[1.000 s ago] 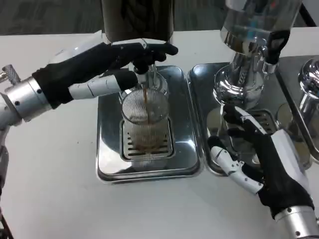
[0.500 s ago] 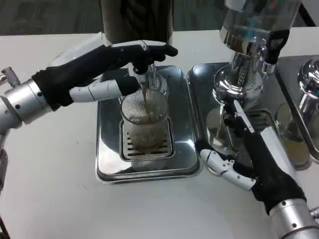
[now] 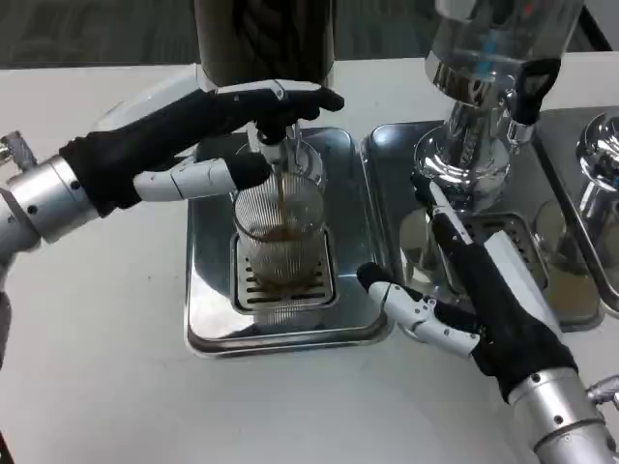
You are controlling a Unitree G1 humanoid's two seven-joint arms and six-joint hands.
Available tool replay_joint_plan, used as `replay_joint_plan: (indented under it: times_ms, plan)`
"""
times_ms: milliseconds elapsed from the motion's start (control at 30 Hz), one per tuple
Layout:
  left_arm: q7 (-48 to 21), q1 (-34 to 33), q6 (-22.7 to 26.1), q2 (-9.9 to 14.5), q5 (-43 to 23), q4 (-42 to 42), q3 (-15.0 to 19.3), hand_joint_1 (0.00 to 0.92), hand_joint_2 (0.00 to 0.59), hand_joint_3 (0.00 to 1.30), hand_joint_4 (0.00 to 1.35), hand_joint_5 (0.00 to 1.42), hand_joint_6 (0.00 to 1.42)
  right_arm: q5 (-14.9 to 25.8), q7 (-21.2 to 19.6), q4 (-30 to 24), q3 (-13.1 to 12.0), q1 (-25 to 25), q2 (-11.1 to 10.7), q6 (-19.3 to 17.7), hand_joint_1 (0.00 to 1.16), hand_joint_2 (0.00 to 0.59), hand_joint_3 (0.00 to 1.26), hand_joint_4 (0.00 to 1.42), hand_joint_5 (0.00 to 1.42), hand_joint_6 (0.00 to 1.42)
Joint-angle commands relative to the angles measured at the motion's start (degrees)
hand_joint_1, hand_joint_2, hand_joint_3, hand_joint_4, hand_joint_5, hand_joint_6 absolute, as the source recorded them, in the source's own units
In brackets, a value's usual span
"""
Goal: Grasp the cup under the faucet to collect the drink, then remove the cup.
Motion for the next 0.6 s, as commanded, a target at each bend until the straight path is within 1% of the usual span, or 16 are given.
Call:
replay_joint_plan:
  times_ms: [33, 233, 367, 600]
  plan:
    - [-1.91, 2.56, -0.62, 0.43, 2.91, -0.40, -1.95, 0.000, 0.073, 0.23, 0.12, 0.17, 0.18, 0.15, 0.74, 0.65, 0.64, -1.41, -0.09, 1.18, 0.50, 0.242, 0.00, 0.00, 0.00, 0.05]
    - [-1.67, 2.57, -0.54, 0.64, 3.02, -0.68, -2.06, 0.000, 0.073, 0.23, 0.12, 0.17, 0.18, -0.01, 1.04, 1.35, 1.63, -2.64, 0.08, 1.57, 0.51, 0.245, 0.00, 0.00, 0.00, 0.04]
    - [-1.71, 2.47, -0.59, 0.68, 2.92, -0.71, -2.05, 0.000, 0.073, 0.23, 0.12, 0.17, 0.18, -0.31, 0.52, 2.27, 2.13, -3.61, 0.44, 1.71, 0.51, 0.246, 0.00, 0.00, 0.00, 0.02]
    - [-1.46, 2.34, -0.59, 0.94, 3.07, -0.56, -1.99, 0.000, 0.073, 0.23, 0.12, 0.17, 0.18, -0.35, 0.15, 5.92, 3.29, -6.84, 1.53, 1.34, 0.51, 0.246, 0.00, 0.00, 0.00, 0.02]
